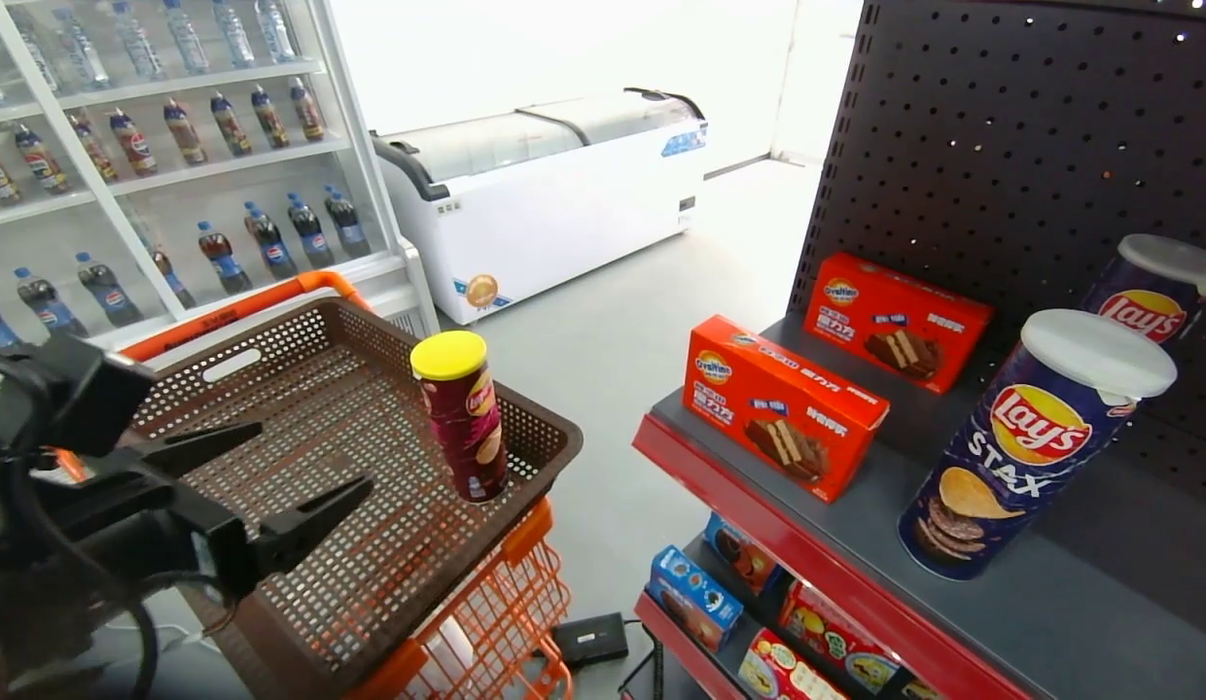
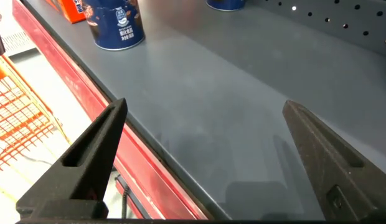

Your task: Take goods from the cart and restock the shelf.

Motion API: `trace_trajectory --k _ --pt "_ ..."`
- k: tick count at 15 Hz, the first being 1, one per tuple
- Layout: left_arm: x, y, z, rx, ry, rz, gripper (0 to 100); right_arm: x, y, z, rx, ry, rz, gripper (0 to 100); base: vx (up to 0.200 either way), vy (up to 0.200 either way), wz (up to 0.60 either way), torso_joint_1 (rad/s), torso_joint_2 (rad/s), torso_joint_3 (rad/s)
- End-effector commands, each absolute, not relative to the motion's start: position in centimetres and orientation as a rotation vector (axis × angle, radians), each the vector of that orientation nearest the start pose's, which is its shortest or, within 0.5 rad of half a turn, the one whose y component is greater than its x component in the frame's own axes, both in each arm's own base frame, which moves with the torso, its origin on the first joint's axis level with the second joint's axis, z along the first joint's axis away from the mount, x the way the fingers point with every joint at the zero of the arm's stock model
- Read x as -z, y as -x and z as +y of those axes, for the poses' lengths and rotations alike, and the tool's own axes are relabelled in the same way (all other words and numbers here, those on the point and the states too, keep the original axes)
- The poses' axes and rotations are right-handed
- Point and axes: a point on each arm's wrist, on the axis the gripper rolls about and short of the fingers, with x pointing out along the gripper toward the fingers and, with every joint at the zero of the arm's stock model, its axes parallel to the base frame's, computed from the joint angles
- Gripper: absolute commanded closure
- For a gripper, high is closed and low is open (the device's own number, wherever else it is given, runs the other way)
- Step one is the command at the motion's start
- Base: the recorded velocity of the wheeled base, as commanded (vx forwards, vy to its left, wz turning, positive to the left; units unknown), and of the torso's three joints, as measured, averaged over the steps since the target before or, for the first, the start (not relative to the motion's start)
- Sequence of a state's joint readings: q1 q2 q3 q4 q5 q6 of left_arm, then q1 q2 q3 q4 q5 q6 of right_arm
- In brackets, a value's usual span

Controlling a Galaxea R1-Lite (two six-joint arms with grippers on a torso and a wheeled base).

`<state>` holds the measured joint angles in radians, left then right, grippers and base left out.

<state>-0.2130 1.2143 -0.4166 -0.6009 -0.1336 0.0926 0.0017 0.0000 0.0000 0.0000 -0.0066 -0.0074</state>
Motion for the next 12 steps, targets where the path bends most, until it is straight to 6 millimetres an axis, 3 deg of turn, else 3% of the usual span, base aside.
trace_trajectory --k 1,5,12 --pt "-15.6 -23.0 -5.2 0.349 -0.126 0.242 0 -7.5 2.3 0.0 0.005 0.008 0.0 0 0.0 0.0 0.0 0.0 0.0 0.0" --pt "-13.0 -27.2 -6.0 0.35 -0.162 0.23 0 -7.5 2.3 0.0 0.006 0.008 0.0 0 0.0 0.0 0.0 0.0 0.0 0.0" --pt "-10.6 -32.7 -7.2 0.344 -0.147 0.128 0 -7.5 2.3 0.0 0.006 0.008 0.0 0 0.0 0.0 0.0 0.0 0.0 0.0"
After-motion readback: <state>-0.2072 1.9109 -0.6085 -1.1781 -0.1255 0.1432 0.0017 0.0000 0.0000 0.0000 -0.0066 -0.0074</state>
